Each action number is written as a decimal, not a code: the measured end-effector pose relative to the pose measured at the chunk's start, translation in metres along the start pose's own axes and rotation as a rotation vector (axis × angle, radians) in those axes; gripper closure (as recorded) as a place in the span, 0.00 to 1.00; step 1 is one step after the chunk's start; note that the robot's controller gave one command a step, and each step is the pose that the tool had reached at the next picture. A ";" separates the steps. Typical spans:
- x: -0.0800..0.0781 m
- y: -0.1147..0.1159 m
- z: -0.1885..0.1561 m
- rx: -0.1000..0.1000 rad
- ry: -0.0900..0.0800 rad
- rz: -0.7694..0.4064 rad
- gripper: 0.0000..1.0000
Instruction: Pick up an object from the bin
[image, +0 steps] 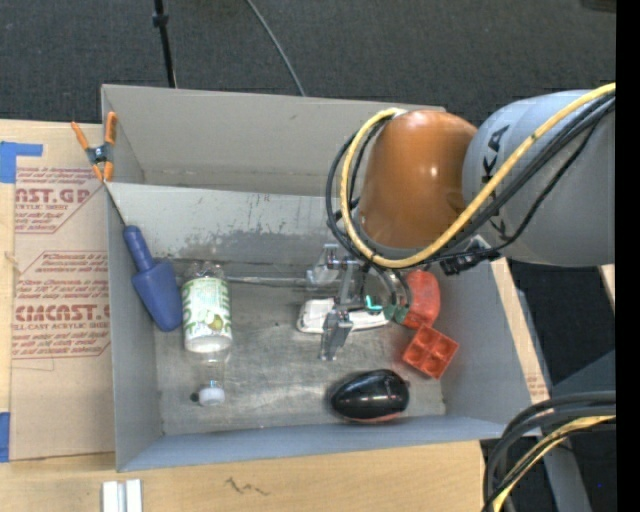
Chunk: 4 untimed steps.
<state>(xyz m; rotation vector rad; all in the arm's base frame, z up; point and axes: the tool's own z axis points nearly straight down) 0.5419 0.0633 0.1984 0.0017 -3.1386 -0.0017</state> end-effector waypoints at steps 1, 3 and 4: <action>-0.001 0.000 -0.002 0.000 -0.005 0.000 0.00; 0.000 0.010 -0.004 0.002 -0.005 -0.213 0.00; -0.020 -0.013 0.032 0.000 -0.016 -0.269 0.00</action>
Offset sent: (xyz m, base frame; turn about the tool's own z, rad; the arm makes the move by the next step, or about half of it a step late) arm 0.0086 -0.0368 -0.0479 -0.4353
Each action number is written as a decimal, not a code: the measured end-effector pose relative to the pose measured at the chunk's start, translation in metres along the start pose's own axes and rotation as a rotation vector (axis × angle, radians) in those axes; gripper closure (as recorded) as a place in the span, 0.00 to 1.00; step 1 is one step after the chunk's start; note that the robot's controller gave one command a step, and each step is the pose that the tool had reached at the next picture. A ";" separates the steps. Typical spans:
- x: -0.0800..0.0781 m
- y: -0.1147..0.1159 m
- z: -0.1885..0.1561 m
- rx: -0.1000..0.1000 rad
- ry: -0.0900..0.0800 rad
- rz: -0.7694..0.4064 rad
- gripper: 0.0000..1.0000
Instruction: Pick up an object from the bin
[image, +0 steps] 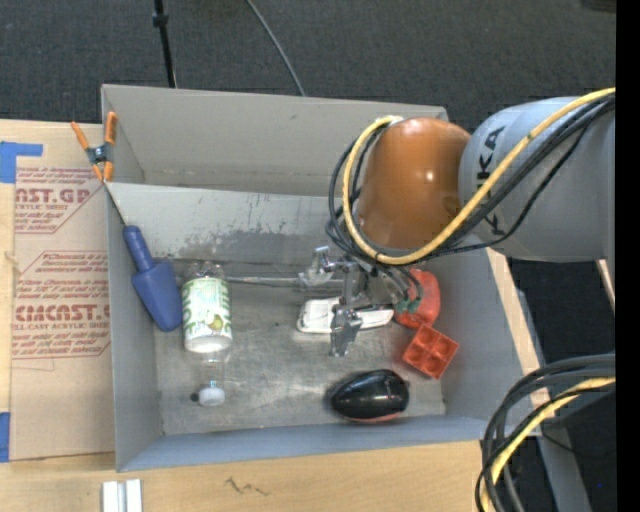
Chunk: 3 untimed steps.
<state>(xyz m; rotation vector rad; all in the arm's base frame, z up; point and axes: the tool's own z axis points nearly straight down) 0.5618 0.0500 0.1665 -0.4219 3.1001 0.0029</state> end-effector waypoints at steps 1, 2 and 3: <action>0.015 -0.016 0.029 0.001 0.020 0.250 0.00; -0.014 -0.062 0.088 -0.001 -0.011 -0.024 1.00; -0.014 -0.062 0.088 -0.001 -0.011 -0.024 1.00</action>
Offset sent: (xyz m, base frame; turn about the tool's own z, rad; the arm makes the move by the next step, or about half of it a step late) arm 0.0236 -0.0602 -0.0965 -0.0247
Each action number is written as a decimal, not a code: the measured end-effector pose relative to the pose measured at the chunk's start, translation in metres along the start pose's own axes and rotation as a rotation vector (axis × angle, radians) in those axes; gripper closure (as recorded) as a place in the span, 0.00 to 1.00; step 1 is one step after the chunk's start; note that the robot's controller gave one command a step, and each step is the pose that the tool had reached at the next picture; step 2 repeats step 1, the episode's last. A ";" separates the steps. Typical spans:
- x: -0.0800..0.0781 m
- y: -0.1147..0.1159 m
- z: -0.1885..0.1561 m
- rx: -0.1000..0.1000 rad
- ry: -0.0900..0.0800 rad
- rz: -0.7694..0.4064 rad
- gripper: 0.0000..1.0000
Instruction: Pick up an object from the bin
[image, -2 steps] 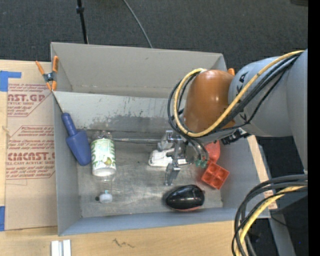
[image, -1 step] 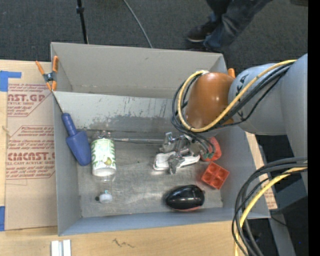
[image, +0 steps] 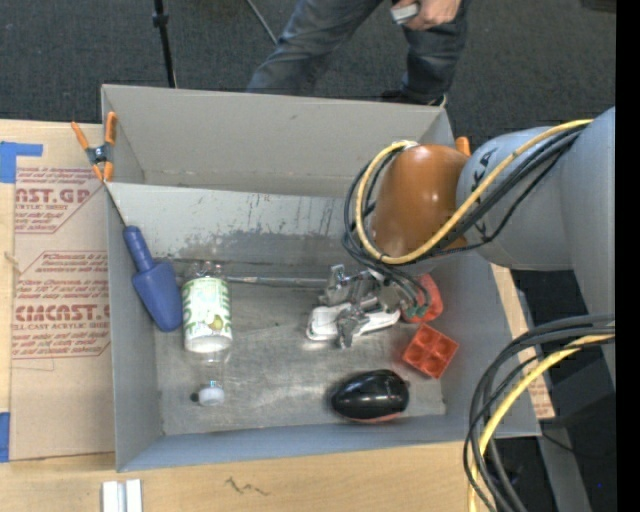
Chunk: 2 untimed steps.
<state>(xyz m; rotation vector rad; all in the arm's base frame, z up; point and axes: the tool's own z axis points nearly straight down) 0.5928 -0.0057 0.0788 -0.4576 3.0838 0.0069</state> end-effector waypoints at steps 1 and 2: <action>0.005 -0.008 -0.136 0.000 0.023 0.009 1.00; 0.005 -0.008 -0.136 0.000 0.023 0.009 1.00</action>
Offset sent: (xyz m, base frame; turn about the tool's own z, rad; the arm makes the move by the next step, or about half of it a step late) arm 0.0000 0.0000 0.0000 0.0000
